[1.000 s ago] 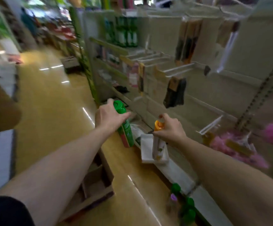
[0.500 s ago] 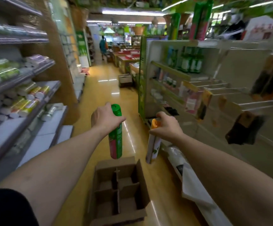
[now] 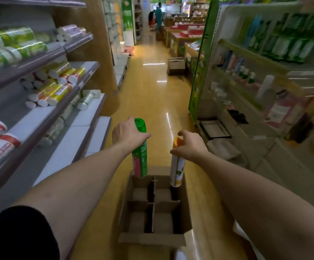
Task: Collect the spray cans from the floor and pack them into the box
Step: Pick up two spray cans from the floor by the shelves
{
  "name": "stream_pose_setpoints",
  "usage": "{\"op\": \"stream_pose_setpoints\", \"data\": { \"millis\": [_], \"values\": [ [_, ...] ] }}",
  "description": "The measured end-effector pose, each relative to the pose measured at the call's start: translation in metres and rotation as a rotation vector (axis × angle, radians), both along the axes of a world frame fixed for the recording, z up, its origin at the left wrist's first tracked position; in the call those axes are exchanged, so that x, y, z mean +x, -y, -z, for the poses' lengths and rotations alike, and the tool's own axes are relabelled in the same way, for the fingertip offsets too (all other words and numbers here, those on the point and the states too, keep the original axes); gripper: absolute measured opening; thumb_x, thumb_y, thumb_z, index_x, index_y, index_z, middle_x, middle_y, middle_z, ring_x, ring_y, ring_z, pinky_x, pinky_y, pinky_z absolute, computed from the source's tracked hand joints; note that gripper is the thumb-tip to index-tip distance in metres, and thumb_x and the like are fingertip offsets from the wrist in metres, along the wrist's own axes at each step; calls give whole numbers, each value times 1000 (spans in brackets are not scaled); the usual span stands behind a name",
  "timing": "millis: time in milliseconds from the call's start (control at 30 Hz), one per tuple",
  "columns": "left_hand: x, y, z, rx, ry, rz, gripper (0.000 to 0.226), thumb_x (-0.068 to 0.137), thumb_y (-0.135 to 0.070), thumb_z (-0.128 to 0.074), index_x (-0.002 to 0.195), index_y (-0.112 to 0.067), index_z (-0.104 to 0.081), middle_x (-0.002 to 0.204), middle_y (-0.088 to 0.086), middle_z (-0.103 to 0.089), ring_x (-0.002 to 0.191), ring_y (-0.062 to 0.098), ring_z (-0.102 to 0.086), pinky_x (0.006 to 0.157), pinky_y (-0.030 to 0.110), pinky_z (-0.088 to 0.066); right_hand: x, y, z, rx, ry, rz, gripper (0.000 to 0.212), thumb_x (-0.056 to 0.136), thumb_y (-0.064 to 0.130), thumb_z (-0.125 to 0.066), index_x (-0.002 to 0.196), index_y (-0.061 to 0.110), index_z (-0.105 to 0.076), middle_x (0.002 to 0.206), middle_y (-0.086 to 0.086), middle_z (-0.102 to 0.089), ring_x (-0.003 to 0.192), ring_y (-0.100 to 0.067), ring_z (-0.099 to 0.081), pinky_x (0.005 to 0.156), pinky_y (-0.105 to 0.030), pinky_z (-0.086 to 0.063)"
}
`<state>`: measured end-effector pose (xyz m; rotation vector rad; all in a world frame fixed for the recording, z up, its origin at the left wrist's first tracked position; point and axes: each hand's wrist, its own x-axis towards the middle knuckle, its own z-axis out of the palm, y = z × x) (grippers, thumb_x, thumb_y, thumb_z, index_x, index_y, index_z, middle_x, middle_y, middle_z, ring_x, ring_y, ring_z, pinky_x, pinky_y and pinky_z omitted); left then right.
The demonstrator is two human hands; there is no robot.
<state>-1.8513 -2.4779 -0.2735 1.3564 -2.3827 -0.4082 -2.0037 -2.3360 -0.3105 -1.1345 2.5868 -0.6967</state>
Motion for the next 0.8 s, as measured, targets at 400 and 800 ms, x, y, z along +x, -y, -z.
{"op": "stream_pose_setpoints", "data": {
  "millis": [400, 800],
  "values": [
    [-106, 72, 129, 227, 157, -129, 79, 70, -56, -84, 128, -15, -50, 111, 11, -66, 100, 32, -64, 79, 42, -58, -126, 84, 138, 179, 235, -79, 62, 73, 33, -89, 125, 18, -59, 117, -6, -63, 105, -26, -62, 86, -44, -60],
    [-149, 135, 250, 411, 213, -124, 64, 75, -52, -82, 115, -18, -45, 98, 4, -59, 89, 27, -60, 72, 38, -53, -165, 138, 241, 335, 341, -70, 54, 73, 14, -84, 119, 21, -57, 97, 3, -53, 98, -21, -56, 76, -35, -54]
  ]
}}
